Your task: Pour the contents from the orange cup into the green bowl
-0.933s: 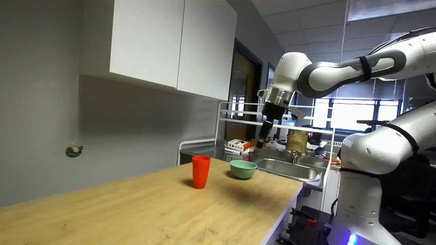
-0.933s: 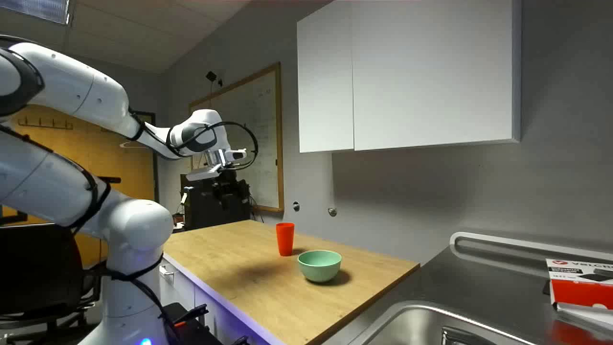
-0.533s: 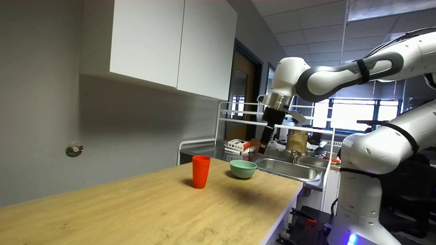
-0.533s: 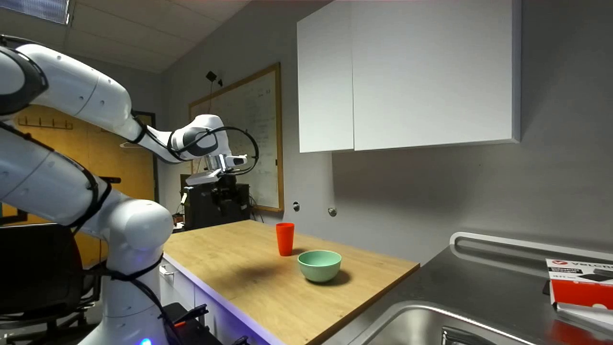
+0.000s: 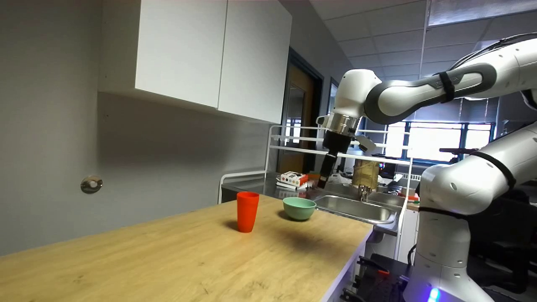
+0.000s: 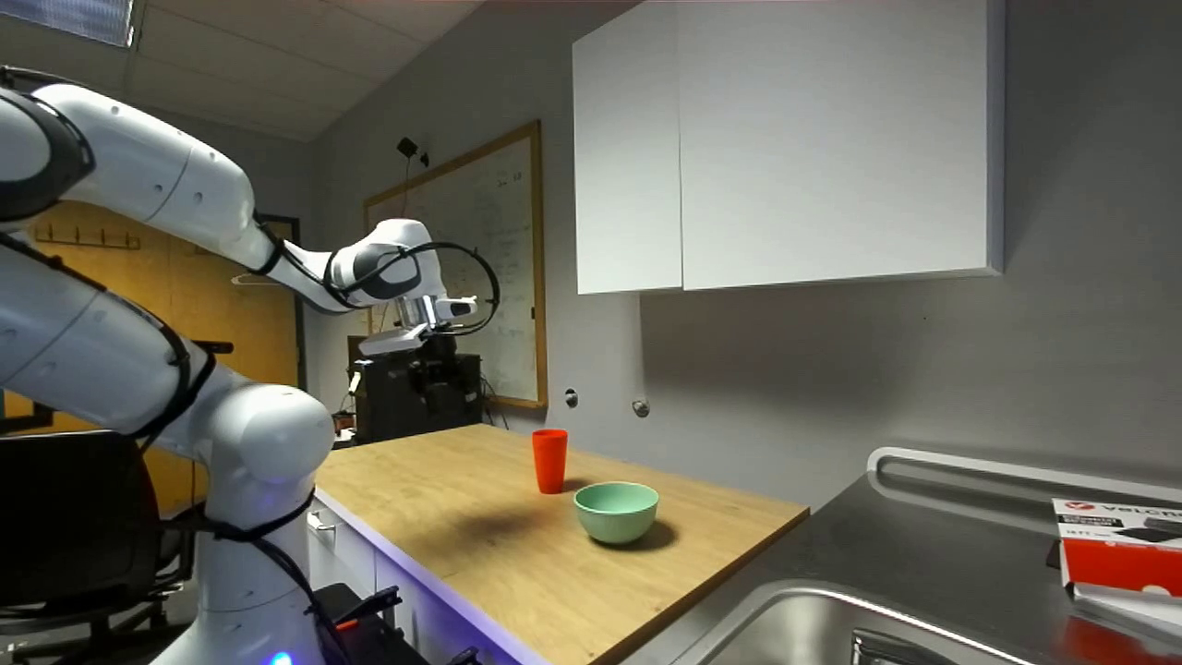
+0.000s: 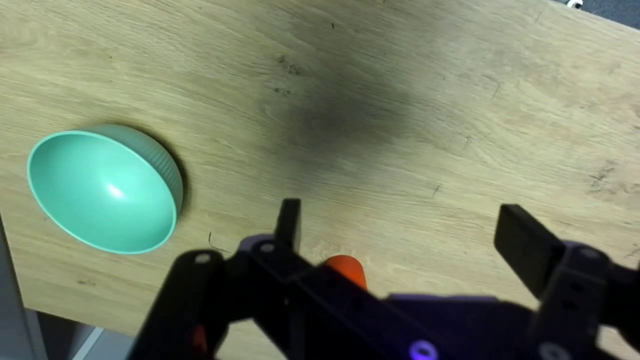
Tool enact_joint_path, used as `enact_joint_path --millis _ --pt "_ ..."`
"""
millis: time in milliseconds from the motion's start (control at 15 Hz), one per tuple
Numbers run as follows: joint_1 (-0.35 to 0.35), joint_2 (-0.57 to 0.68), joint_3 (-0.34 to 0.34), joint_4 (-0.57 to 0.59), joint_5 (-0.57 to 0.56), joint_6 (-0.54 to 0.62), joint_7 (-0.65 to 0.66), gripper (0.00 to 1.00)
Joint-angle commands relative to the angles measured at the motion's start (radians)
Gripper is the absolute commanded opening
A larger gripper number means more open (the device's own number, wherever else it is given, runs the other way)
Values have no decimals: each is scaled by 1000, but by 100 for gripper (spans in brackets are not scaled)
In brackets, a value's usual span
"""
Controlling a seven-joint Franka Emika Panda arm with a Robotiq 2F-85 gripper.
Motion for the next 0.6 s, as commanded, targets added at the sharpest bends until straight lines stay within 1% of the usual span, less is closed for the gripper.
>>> enact_joint_path --millis 0,267,533 --pt "5 49 -4 33 -10 11 6 100" --pt "2 161 20 108 -20 64 14 100" --pt "5 296 39 195 -25 148 10 100"
